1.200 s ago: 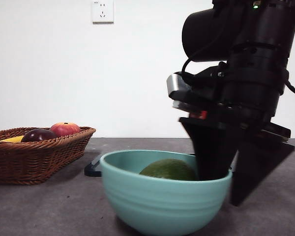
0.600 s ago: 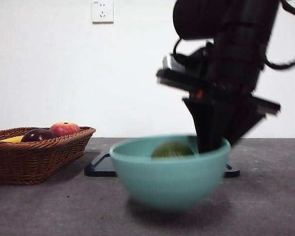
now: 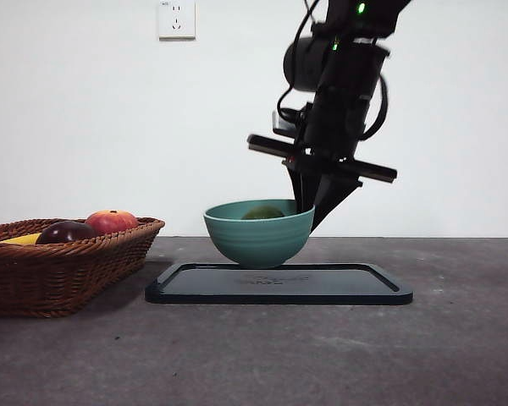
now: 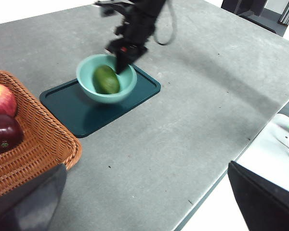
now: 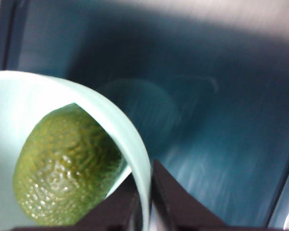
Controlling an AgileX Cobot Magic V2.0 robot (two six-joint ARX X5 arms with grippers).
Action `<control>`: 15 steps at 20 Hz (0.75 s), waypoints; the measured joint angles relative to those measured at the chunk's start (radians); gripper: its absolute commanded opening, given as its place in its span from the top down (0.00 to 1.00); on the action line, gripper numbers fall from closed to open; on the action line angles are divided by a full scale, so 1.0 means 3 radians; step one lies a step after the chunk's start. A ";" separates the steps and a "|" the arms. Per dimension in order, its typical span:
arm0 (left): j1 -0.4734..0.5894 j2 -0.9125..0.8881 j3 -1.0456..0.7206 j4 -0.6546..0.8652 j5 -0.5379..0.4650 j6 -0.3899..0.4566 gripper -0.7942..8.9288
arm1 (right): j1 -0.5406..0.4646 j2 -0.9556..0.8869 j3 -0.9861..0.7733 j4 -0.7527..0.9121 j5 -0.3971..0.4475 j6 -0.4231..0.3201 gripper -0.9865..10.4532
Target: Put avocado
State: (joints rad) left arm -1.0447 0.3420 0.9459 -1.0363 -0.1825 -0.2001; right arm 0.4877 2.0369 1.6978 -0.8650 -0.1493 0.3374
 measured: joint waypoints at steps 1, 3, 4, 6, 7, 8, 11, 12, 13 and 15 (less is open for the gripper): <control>0.0000 0.0000 0.0000 0.0000 0.0000 0.0000 0.34 | -0.0046 0.0136 0.0150 -0.0004 0.0006 0.0000 0.91; 0.0000 0.0000 0.0000 0.0000 -0.0001 0.0000 0.34 | -0.0088 0.0233 0.0209 -0.0001 0.0000 0.0001 0.91; 0.0000 0.0000 0.0000 -0.0001 -0.0001 0.0000 0.34 | -0.0112 0.0252 0.0209 -0.0033 -0.0010 0.0001 0.91; 0.0000 -0.0001 0.0000 0.0000 -0.0001 0.0000 0.34 | -0.0137 0.0289 0.0210 -0.0066 -0.0015 0.0001 0.91; 0.0000 -0.0001 0.0000 0.0000 -0.0001 0.0000 0.34 | -0.0142 0.0298 0.0210 -0.0084 -0.0022 0.0001 0.91; 0.0000 -0.0001 0.0000 0.0000 -0.0001 -0.0001 0.34 | -0.0140 0.0298 0.0210 -0.0085 -0.0023 0.0001 0.90; 0.0000 -0.0001 0.0000 0.0000 -0.0001 0.0000 0.34 | -0.0134 0.0298 0.0210 -0.0094 -0.0048 0.0000 0.70; 0.0000 -0.0001 0.0000 0.0000 -0.0001 0.0000 0.34 | -0.0132 0.0296 0.0210 -0.0097 -0.0039 0.0001 0.66; 0.0000 -0.0001 0.0000 0.0000 -0.0001 0.0000 0.34 | -0.0134 0.0296 0.0211 -0.0102 -0.0009 0.0000 0.66; 0.0000 -0.0001 0.0000 0.0000 -0.0001 0.0000 0.34 | -0.0175 0.0256 0.0211 -0.0186 0.0132 0.0000 0.54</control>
State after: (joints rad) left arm -1.0447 0.3416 0.9459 -1.0363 -0.1829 -0.2001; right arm 0.4351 2.1136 1.7611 -0.9207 -0.1097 0.3374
